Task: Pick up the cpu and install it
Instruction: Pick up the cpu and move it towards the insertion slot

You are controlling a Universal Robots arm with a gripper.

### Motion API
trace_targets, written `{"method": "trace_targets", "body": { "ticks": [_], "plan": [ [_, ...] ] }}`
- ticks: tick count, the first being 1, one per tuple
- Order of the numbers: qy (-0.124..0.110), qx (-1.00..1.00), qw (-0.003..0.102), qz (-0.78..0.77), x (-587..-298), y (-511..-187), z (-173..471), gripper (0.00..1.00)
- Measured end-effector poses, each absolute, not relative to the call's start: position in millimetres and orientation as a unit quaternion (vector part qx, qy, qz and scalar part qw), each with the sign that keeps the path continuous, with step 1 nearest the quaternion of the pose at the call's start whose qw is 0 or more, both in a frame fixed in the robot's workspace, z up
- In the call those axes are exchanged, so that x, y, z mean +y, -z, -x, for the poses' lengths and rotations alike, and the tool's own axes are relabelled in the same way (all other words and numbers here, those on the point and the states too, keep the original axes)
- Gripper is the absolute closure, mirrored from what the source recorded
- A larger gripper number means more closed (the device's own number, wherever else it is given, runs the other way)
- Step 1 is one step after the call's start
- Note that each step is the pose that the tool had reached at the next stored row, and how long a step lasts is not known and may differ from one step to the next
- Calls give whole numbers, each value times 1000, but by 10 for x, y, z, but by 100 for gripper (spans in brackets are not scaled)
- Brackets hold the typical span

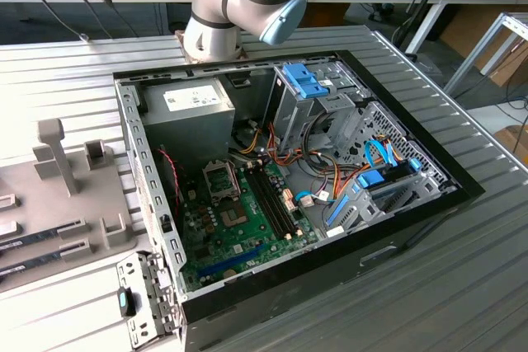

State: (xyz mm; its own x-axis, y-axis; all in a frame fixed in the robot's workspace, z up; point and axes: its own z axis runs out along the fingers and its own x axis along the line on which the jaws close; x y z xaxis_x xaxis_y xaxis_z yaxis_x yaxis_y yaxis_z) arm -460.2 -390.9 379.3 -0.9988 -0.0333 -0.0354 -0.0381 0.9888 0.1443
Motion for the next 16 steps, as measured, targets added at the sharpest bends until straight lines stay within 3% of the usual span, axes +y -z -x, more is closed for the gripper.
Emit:
{"method": "trace_targets", "body": {
  "ticks": [16],
  "plan": [
    [-80,996,17,18,-3909,-3916,4601,53]
  ]
}}
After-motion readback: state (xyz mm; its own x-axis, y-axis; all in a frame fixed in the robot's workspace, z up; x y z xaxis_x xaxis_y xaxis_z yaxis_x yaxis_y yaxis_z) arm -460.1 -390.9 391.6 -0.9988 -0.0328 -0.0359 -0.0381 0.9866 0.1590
